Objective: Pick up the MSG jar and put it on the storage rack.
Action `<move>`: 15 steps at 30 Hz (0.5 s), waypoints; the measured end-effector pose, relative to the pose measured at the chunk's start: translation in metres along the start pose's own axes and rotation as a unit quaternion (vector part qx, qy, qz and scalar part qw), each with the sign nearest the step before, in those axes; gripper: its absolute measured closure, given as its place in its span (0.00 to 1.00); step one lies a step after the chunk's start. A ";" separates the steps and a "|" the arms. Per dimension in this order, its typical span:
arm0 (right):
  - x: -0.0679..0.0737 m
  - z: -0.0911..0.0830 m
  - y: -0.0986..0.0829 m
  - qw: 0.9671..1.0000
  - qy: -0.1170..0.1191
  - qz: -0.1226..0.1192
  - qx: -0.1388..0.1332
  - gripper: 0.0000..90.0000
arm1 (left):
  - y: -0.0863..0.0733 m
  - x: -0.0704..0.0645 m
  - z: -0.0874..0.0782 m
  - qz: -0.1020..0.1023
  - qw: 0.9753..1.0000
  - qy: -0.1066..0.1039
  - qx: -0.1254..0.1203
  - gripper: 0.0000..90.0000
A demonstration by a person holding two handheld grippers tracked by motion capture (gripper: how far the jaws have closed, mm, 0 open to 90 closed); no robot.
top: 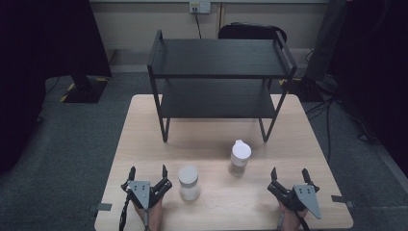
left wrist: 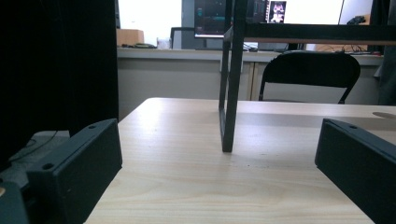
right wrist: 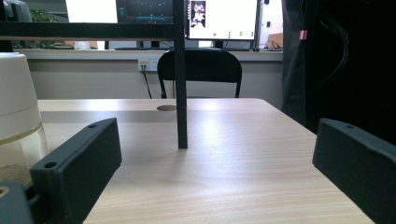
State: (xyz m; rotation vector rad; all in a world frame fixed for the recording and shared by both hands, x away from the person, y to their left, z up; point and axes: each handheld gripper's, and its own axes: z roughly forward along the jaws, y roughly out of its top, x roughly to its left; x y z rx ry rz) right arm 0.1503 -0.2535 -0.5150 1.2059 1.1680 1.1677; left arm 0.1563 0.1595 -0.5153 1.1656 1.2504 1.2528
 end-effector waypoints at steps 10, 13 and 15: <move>0.001 -0.001 -0.001 1.000 -0.006 0.004 -0.003 0.00 | -0.001 0.002 0.000 0.002 1.000 -0.006 -0.003 0.00; 0.001 -0.001 -0.001 1.000 -0.006 0.004 -0.002 0.00 | -0.001 0.001 0.000 0.002 1.000 -0.005 -0.004 0.00; 0.001 -0.001 -0.001 1.000 -0.006 0.004 -0.002 0.00 | -0.001 0.001 0.000 0.002 1.000 -0.005 -0.004 0.00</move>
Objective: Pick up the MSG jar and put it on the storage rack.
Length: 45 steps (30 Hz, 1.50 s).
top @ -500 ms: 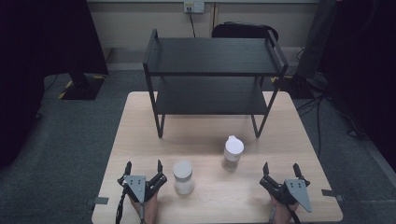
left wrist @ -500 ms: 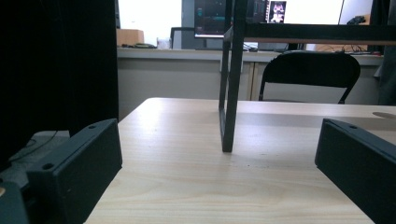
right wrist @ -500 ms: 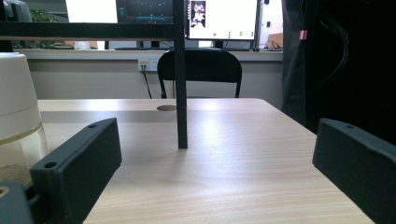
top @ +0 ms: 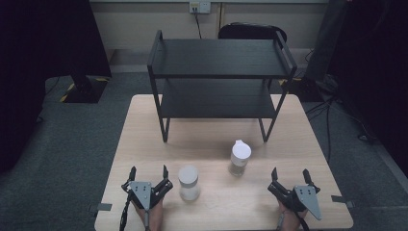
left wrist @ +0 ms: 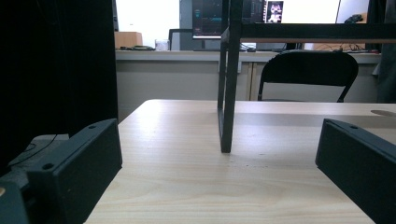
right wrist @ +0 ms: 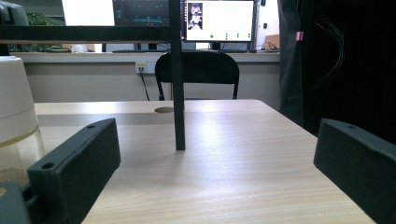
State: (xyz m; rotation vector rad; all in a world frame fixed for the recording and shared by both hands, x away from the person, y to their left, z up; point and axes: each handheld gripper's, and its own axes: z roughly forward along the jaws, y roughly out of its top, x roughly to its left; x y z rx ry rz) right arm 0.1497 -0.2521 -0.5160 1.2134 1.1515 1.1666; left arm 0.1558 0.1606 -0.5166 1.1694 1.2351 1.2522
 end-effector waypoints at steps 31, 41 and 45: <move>-0.001 0.000 0.000 1.000 0.002 0.000 0.000 0.00 | 0.000 0.002 0.000 0.001 1.000 -0.006 -0.001 0.00; 0.000 0.000 0.000 1.000 0.002 0.000 0.000 0.00 | 0.001 0.003 0.000 0.001 1.000 -0.007 0.001 0.01; 0.000 0.000 0.000 1.000 0.002 0.000 0.000 0.00 | 0.013 0.011 0.001 -0.027 0.999 -0.022 0.026 0.01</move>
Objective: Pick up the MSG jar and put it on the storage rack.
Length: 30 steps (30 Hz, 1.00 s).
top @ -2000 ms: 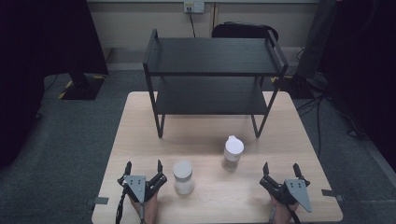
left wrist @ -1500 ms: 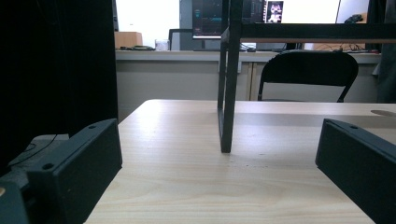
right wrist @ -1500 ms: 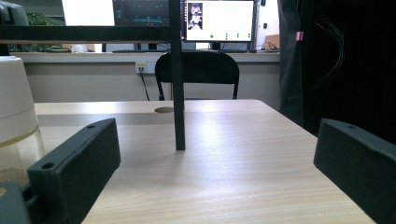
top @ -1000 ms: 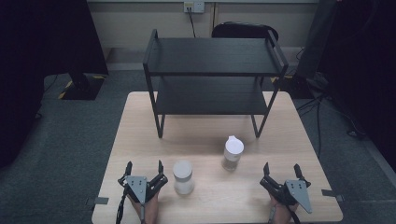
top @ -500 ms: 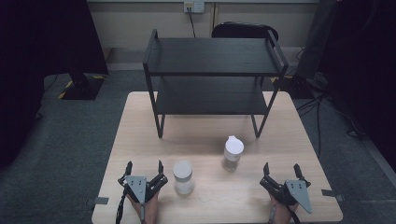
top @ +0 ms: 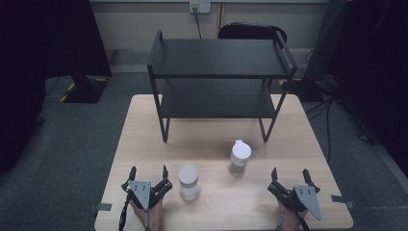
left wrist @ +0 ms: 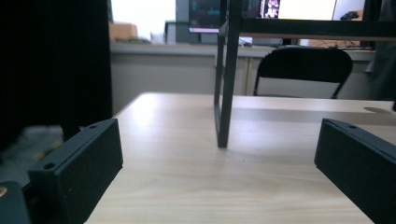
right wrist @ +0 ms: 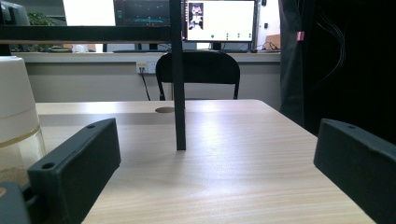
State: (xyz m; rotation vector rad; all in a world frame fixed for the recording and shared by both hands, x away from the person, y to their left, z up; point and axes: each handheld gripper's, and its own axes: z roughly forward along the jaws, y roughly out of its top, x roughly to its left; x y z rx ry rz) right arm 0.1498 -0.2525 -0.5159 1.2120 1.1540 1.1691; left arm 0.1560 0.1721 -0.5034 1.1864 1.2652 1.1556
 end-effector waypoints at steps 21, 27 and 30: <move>0.000 0.000 0.000 1.000 0.000 0.000 0.000 0.00 | 0.055 -0.002 -0.020 0.009 0.996 -0.071 -0.044 0.03; 0.000 0.000 0.000 1.000 0.000 0.000 0.000 0.00 | 0.056 -0.008 -0.020 0.013 0.995 -0.097 -0.035 0.03; 0.000 0.000 0.000 1.000 0.000 0.000 0.000 0.00 | 0.048 -0.014 -0.021 0.011 0.993 -0.115 -0.035 0.04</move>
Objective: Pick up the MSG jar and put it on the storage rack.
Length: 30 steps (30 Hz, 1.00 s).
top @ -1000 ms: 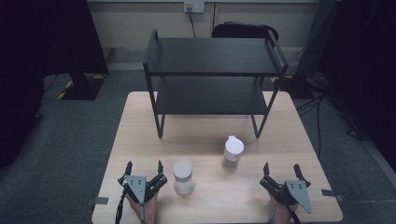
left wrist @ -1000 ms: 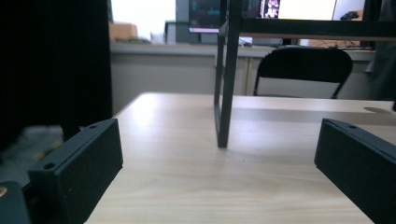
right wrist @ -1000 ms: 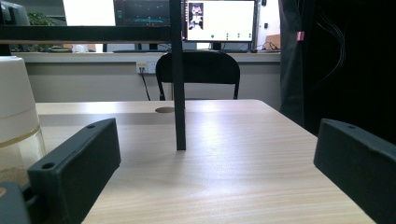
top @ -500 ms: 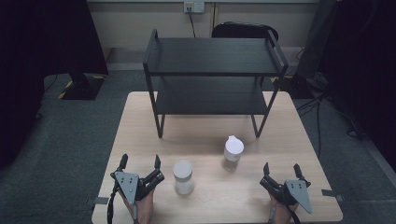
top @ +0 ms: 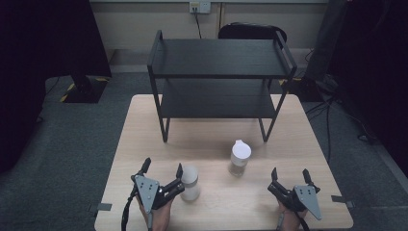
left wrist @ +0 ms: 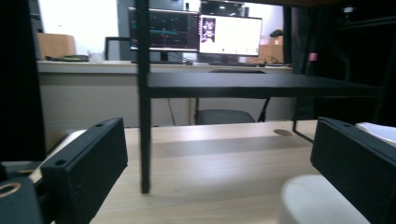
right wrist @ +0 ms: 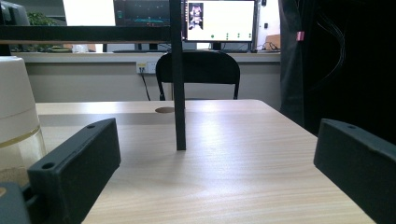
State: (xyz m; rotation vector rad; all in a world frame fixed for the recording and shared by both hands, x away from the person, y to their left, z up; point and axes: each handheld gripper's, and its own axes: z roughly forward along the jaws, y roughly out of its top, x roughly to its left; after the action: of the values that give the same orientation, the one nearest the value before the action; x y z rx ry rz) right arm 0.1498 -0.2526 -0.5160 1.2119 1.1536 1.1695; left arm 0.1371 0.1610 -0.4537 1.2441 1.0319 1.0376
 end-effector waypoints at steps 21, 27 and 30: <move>-0.001 0.000 0.000 1.000 0.001 0.000 0.000 0.00 | -0.017 -0.029 -0.008 0.010 0.999 -0.047 0.024 0.14; -0.001 0.000 0.000 1.000 0.003 0.000 0.000 0.00 | -0.022 -0.034 -0.003 0.018 0.998 -0.045 0.041 0.22; -0.001 0.000 0.000 1.000 0.003 0.000 0.000 0.00 | -0.023 -0.035 0.000 0.017 0.998 -0.046 0.049 0.27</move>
State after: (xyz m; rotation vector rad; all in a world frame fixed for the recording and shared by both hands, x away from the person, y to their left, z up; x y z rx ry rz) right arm 0.1497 -0.2536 -0.5160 1.2093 1.1578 1.1744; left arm 0.1302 0.1263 -0.4750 1.3803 1.0038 0.9572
